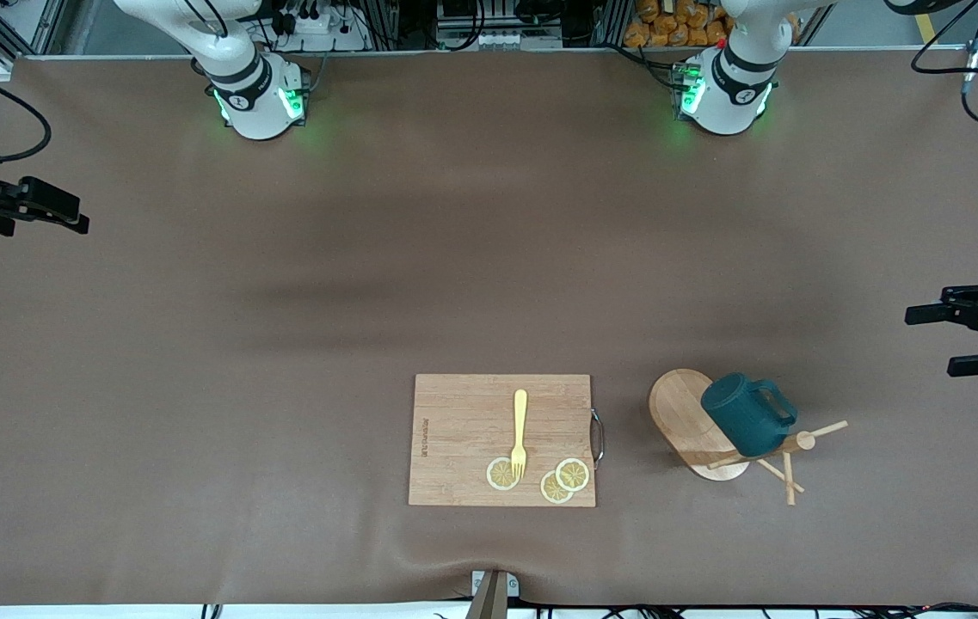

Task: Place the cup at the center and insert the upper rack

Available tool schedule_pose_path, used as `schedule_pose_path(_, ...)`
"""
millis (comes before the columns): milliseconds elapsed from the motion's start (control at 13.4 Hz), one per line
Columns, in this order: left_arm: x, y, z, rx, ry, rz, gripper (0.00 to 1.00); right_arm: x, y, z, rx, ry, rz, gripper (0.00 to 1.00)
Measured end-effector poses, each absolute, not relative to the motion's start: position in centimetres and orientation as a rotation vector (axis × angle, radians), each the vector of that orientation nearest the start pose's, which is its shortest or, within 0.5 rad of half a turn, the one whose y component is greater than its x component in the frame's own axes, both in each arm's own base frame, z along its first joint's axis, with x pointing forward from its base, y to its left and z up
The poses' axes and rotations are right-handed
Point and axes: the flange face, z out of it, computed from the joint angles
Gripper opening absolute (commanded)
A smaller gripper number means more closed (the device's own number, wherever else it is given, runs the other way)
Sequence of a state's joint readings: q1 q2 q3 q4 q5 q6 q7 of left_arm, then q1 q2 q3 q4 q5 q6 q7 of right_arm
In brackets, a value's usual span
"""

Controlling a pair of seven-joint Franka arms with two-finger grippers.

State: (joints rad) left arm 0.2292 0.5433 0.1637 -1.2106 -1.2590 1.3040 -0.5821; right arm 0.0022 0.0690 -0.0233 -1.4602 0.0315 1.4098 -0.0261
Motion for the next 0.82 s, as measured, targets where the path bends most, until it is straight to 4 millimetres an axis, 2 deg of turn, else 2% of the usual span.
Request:
schedule_pose_path(523,65.9,11.8,51.7,2.075,0.816,-0.497,1.0,55.9,-0.7,62.4,-3.104,-0.013,0.185,1.0)
schedule_pose_path(673,65.3,10.7,52.2,2.208,0.811,-0.495,1.0,56.0,-0.7,62.4,-3.104,-0.013,0.177,1.0)
schedule_pose_path(822,64.8,8.5,53.2,2.364,0.799,-0.492,1.0,56.1,-0.7,62.4,-3.104,-0.014,0.175,1.0)
